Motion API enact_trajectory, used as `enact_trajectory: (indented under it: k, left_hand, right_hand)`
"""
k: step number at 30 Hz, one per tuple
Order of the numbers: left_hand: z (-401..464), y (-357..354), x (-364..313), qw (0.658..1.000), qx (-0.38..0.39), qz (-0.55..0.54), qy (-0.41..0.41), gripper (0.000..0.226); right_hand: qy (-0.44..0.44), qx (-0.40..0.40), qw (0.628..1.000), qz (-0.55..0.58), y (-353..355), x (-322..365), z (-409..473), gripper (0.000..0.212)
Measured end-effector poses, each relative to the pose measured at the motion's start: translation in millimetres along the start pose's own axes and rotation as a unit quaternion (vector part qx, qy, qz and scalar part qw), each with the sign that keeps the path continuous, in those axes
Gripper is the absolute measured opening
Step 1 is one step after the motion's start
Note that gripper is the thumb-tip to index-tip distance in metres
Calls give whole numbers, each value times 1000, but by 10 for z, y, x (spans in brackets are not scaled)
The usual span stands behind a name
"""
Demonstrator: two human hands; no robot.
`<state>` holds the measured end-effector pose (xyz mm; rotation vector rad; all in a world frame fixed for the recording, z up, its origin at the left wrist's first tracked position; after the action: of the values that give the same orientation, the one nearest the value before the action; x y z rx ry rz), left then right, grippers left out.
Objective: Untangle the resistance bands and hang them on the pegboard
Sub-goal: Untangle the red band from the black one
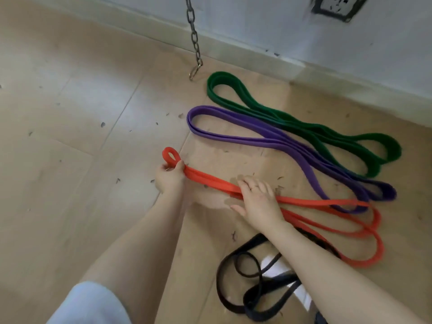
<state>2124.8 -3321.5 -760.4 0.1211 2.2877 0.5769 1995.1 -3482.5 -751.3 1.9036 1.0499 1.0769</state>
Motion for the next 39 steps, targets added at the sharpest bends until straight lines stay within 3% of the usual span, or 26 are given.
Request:
enact_trajectory:
  k: [6,8,11,14,17,21,24,26,29,31,33,36,39]
  left_hand:
    - [57,-13,107,993,-36,93,-70,17]
    - [124,5,140,983,-38,151,-95,34]
    - [205,130,138,957,-74,256,-115,77]
    - [238,204,92,929,-68,313,-184,86]
    - [79,126,25,871,-30,396,-289,69]
    - [-506,-318,193,720,148,444,-513,53]
    - [-982,-685,381,617,274,473,-566,68]
    - [-1212,-885,460,567,310,495,-580,69]
    - [-1349,-1062,551,530,307,506,-607,49]
    - [-1339,-1098,594,498,275,513,-643,47]
    - [-1283,-1093,611,474,239,518,-671,46]
    - [-1280,-1085,564,465,220,523,-680,34]
    - [-1282,-1098,576,475,229,528,-666,49]
  right_hand:
    - [11,-49,995,-90,-167,-51,115,75]
    - [26,-68,991,-108,-204,-76,128,70]
    - [30,-78,991,-109,-243,-41,130,46]
    - [4,-61,993,-100,-236,7,135,37]
    - [-6,-8,998,-65,-174,18,127,33]
    - [3,-16,1000,-7,22,-190,-67,57]
    - [-25,-57,997,-47,201,-667,-379,46]
    - [-48,-33,996,-67,264,-1050,-587,48]
    - [-20,22,987,-156,308,-1367,-753,52]
    - [29,3,974,-225,262,-1408,-787,45]
    - [54,21,956,-286,233,-1417,-766,56]
    - [98,-23,940,-325,333,-1379,-811,56]
    - [148,-61,945,-285,242,-1327,-1045,42]
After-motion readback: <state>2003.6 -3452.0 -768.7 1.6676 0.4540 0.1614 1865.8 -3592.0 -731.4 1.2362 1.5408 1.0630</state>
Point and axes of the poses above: each hand's wrist, its own z-axis towards the middle knuckle, its own y-axis out of the back of the hand, x = y × z, the point moved 4 cm from there along z, towards the middle knuckle, and after that the axes turned 4 degrees about z, right-handed, at the moved point
